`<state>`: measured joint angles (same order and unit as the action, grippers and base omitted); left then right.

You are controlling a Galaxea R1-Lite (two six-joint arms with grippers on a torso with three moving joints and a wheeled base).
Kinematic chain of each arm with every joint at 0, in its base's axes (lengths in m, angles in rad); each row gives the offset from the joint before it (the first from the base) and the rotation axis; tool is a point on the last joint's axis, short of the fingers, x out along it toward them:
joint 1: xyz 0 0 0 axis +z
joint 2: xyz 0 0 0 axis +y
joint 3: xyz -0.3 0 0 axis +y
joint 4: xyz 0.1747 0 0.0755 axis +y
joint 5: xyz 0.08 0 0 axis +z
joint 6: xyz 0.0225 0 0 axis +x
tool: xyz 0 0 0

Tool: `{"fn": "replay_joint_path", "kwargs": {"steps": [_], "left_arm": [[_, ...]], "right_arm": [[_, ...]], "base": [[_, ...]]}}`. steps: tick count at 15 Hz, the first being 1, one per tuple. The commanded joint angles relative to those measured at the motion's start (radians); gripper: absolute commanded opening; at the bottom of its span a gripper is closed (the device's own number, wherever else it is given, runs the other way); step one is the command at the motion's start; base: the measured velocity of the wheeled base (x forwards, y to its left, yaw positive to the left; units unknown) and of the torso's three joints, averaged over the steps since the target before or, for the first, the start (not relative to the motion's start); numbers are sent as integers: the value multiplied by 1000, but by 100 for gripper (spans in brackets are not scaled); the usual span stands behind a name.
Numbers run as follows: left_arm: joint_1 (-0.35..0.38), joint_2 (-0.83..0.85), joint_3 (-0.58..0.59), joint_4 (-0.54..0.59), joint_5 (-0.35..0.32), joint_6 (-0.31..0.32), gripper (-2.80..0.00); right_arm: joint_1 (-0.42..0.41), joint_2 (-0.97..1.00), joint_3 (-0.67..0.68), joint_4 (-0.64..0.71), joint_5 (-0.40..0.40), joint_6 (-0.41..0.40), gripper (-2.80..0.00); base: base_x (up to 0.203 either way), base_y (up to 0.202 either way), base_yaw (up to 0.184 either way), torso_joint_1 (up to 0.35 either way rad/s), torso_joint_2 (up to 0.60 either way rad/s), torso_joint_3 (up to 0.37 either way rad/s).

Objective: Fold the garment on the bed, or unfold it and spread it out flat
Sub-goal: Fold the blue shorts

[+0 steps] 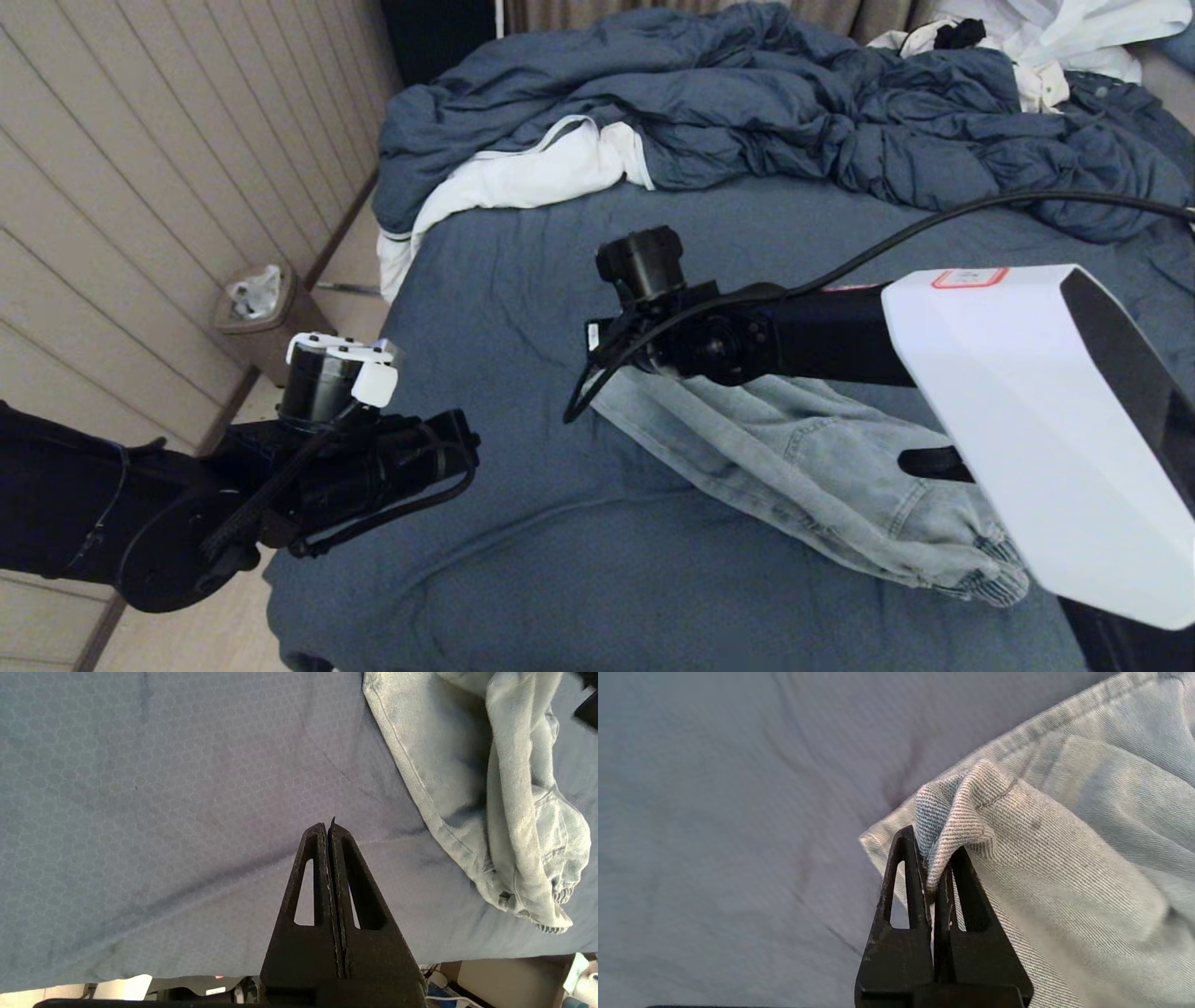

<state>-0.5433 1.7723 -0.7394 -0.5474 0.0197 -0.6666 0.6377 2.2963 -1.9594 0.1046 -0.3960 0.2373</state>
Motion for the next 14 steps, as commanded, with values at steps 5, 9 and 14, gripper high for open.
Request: {"fn": "replay_joint_path", "kwargs": {"steps": [5,9,14], "left_arm": [[0,6,-2,-3,0,-2,-280],[0,6,-2,-3,0,-2,-280],[0,6,0,-3,0,-2,-280]], "right_arm": [[31,-37,5,-71,-57,4,-280],[67,-7,21,-67,-58,-4,-280],[88,145,19,-71,-60,-4,-280]], "base": [[0,0,0,0,0,0],[0,0,0,0,0,0],[0,0,0,0,0,0]]}}
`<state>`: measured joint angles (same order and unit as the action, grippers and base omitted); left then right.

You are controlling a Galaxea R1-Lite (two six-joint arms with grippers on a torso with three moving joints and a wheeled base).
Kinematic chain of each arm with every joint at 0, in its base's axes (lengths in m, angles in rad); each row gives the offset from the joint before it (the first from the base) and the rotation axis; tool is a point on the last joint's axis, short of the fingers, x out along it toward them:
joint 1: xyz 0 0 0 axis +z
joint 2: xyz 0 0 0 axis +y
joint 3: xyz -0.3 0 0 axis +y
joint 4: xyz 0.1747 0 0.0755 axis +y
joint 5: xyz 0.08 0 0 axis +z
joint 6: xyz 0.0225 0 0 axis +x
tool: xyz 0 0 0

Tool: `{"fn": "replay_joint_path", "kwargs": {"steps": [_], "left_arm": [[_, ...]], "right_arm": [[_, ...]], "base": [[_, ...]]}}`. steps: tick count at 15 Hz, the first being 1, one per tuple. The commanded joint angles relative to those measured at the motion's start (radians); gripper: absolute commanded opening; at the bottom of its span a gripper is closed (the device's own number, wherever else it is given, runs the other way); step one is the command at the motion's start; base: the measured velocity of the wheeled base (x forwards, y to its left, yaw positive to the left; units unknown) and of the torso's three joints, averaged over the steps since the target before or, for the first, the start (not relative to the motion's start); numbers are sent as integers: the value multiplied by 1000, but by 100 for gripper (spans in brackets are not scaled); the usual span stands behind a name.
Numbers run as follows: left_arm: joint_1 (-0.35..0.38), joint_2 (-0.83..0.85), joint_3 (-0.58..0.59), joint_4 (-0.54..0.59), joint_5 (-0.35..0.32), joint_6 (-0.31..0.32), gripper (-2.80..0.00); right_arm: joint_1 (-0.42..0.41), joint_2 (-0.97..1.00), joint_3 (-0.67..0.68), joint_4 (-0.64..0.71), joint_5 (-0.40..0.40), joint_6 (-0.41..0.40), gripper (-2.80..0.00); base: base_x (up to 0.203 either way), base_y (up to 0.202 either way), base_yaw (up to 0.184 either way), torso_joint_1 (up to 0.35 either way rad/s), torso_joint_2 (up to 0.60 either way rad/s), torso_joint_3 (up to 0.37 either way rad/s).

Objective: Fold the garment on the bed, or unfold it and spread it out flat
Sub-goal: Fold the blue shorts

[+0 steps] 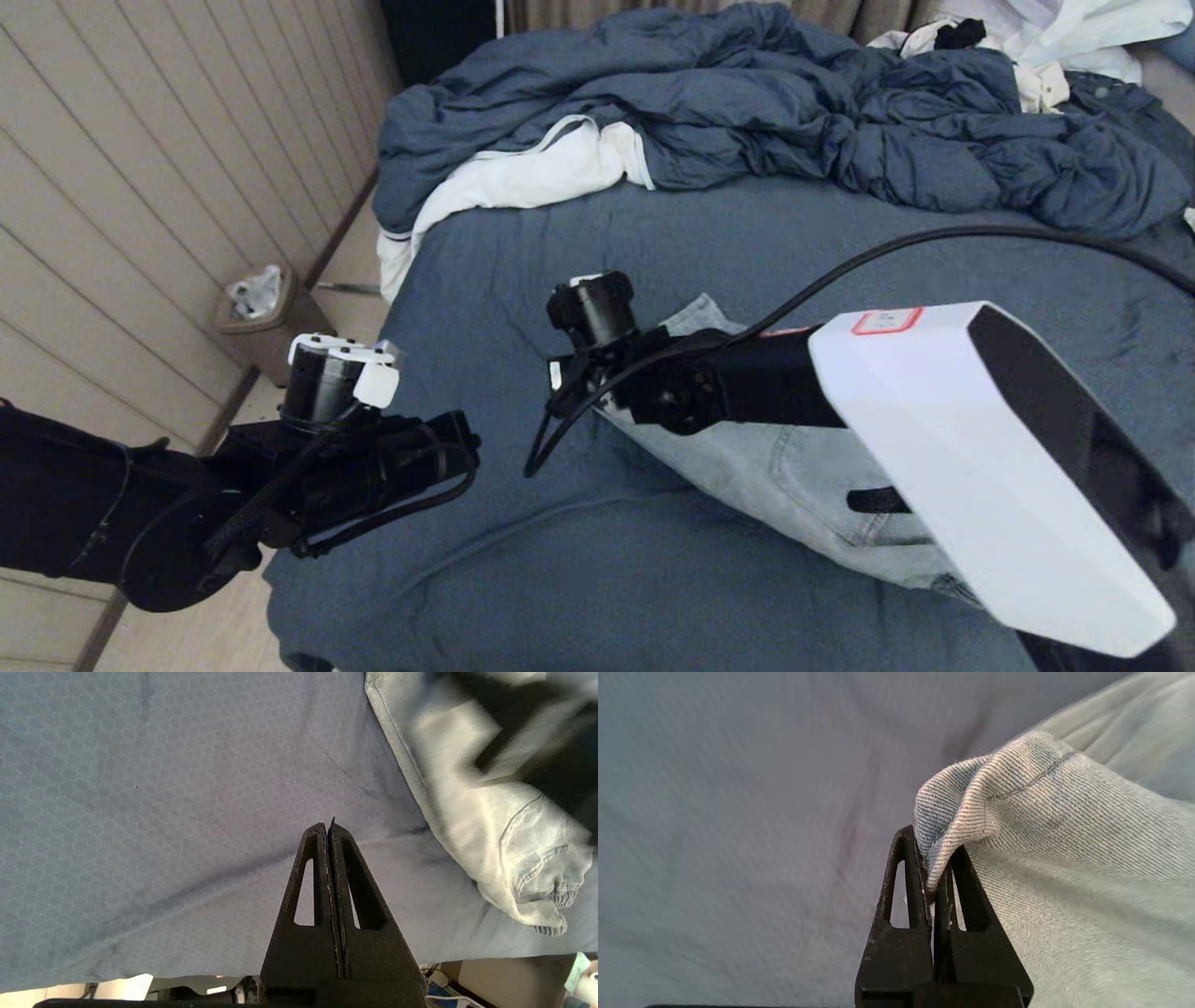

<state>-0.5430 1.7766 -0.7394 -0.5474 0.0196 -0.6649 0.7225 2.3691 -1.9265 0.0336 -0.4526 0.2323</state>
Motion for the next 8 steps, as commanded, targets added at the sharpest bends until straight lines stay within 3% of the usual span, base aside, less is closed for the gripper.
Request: {"fn": "replay_joint_path", "kwargs": {"steps": [1,8], "left_arm": [[0,1,2,-3,0,-5,-280],[-11,26,1,-3,0,-5,-280]], "right_arm": [[1,97,-24,-1,-2,-3,-280],[-15,173,-25,-3,8,-12,-280]], "base": [[0,0,0,0,0,0],[0,0,0,0,0,0]]}}
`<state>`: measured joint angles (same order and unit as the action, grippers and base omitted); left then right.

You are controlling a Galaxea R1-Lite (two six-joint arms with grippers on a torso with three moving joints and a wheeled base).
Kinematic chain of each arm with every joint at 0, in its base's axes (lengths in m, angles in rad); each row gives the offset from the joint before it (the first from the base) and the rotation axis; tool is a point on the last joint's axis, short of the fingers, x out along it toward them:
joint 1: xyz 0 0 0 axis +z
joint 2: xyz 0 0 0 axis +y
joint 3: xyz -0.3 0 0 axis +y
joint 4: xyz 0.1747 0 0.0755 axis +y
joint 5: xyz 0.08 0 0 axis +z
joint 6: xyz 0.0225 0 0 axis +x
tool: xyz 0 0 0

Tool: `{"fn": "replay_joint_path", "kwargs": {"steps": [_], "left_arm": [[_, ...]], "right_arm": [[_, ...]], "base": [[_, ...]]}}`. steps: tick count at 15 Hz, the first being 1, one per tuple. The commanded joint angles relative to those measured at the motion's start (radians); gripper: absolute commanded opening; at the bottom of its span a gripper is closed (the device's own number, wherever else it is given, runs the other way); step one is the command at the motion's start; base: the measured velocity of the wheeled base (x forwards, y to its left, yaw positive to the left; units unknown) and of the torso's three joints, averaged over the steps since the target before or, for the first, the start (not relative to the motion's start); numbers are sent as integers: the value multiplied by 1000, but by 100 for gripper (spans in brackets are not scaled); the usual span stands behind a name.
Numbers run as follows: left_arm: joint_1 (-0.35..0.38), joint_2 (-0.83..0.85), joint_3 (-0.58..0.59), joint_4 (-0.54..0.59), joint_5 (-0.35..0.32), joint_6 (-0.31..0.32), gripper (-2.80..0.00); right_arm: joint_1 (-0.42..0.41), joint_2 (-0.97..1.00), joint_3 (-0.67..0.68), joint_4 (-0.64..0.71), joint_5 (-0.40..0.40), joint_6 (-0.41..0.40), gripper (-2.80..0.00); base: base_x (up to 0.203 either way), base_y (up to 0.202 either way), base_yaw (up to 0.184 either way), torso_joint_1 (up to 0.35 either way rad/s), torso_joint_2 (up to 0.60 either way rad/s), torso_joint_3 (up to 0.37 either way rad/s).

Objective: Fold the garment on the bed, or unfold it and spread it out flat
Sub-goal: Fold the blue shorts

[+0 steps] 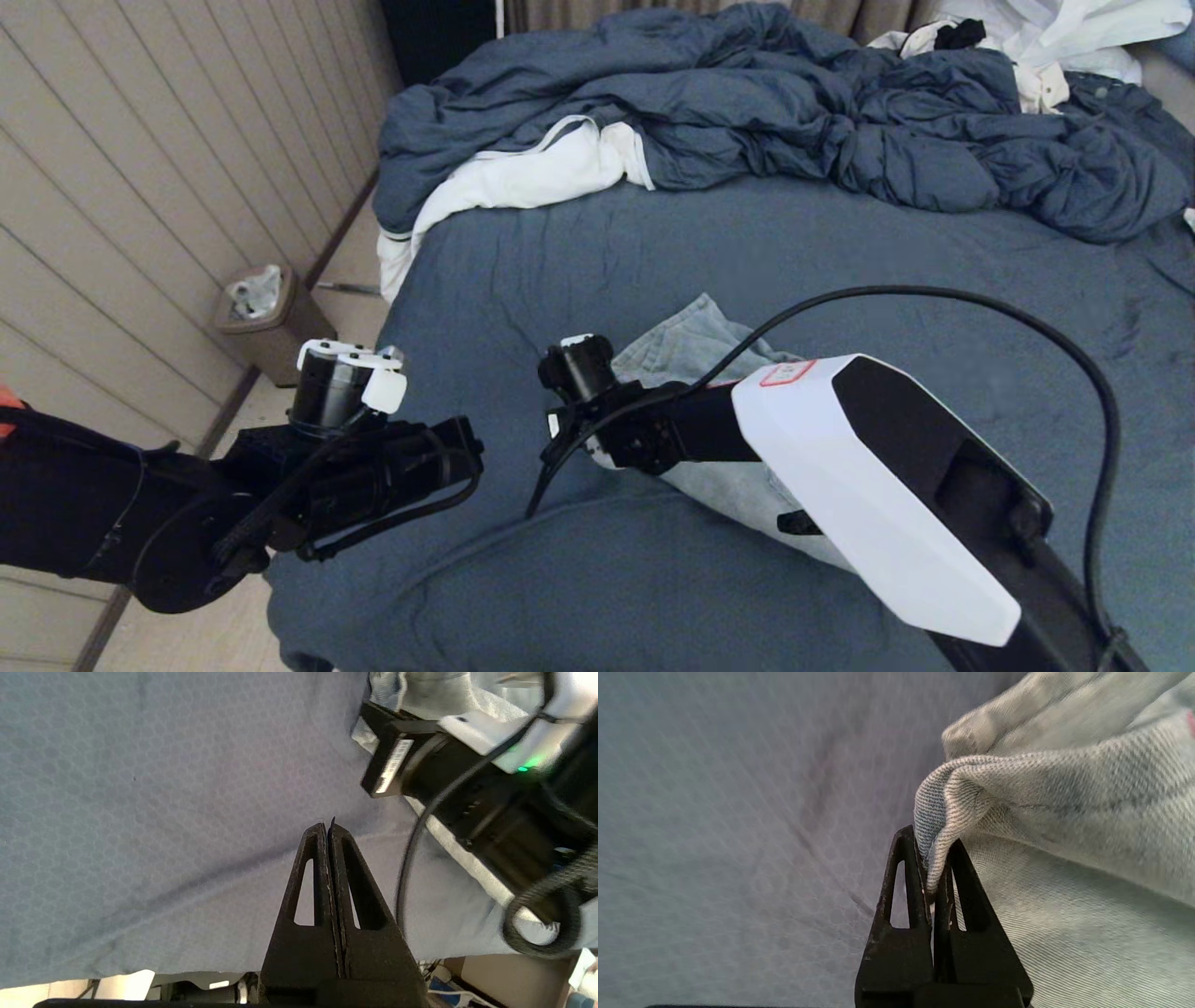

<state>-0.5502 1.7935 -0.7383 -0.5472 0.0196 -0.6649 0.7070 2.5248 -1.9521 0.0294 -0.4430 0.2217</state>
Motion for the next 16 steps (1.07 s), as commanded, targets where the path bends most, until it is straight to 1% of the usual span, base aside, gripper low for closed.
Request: {"fn": "replay_joint_path", "kwargs": {"steps": [1,4,5,7,9,10,14,16], "left_arm": [[-4,13,-1,-4,0,-4,-280],[-4,20,-1,-8,2,-4,-280],[-4,24,0,-14,2,-4,-280],[-6,26,2,-19,2,-4,-280],[-7,24,4,-23,2,-4,-280],[-8,24,4,-23,2,-4,-280],[-14,24,10,-37,2,-5,-280],[-14,24,12,-39,3,-4,-280]], "right_arm": [[0,14,1,1,-2,-4,-280],[0,0,2,4,-5,-4,-280],[-1,-10,3,6,-8,-4,0],[0,-50,18,13,12,-6,0],[1,-136,88,12,85,-7,0],[4,-187,126,11,108,-6,0],[13,-349,210,12,134,-4,0],[-2,-433,290,14,135,2,0]], "base": [[0,0,0,0,0,0],[0,0,0,0,0,0],[0,0,0,0,0,0],[0,0,0,0,0,0],[0,0,0,0,0,0],[0,0,0,0,0,0],[0,0,0,0,0,0],[0,0,0,0,0,0]]}}
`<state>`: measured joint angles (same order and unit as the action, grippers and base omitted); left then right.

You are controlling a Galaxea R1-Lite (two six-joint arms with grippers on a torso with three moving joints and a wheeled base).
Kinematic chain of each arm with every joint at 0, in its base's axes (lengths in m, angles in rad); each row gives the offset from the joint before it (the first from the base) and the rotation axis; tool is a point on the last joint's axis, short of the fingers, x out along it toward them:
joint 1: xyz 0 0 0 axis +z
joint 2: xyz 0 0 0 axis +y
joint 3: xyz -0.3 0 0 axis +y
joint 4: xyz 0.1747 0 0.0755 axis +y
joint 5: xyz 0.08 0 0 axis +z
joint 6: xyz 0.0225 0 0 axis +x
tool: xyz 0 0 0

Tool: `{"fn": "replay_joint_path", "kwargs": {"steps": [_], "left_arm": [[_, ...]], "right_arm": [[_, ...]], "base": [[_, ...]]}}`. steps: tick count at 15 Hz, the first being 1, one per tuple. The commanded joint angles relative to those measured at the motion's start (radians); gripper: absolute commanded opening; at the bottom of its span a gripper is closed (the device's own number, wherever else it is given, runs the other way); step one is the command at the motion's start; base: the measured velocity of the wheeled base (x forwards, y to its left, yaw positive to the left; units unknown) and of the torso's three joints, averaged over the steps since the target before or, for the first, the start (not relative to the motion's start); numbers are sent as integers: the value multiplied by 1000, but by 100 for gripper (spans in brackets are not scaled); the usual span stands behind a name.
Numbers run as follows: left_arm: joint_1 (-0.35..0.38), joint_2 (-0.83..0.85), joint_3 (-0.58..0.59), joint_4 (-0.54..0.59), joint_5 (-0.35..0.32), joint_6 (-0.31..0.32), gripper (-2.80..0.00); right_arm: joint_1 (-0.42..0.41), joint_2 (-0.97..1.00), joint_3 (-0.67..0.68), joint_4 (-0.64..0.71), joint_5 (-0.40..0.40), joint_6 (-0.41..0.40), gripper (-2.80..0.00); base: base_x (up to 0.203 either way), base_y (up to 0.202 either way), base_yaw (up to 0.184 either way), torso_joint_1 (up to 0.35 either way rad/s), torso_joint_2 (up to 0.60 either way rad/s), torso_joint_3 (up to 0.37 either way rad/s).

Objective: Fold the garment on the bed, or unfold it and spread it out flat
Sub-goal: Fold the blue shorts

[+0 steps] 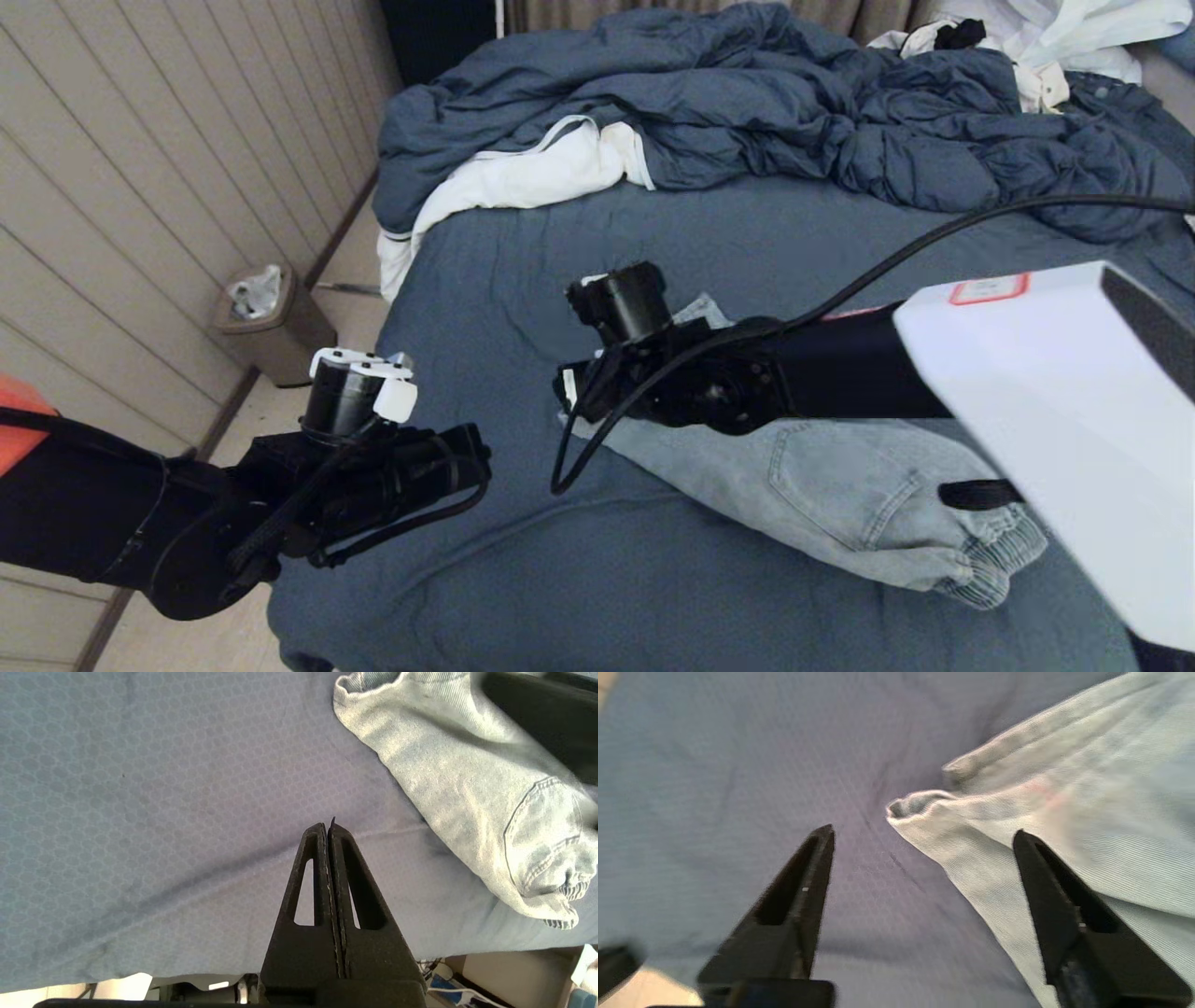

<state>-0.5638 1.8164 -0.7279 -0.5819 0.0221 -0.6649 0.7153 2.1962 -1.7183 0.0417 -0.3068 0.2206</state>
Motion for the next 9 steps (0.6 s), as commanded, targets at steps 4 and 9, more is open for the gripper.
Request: {"fn": "replay_joint_path", "kwargs": {"steps": [4,9], "left_arm": [[-1,-6,4,-4,1,-4,-280],[-1,-5,2,-4,-1,-5,-280]], "right_arm": [[-157,-298,305,8,2,42,-280],[-501,-573,522,177,223,82,-280]], "base": [[0,0,0,0,0,0],[0,0,0,0,0,0]]}}
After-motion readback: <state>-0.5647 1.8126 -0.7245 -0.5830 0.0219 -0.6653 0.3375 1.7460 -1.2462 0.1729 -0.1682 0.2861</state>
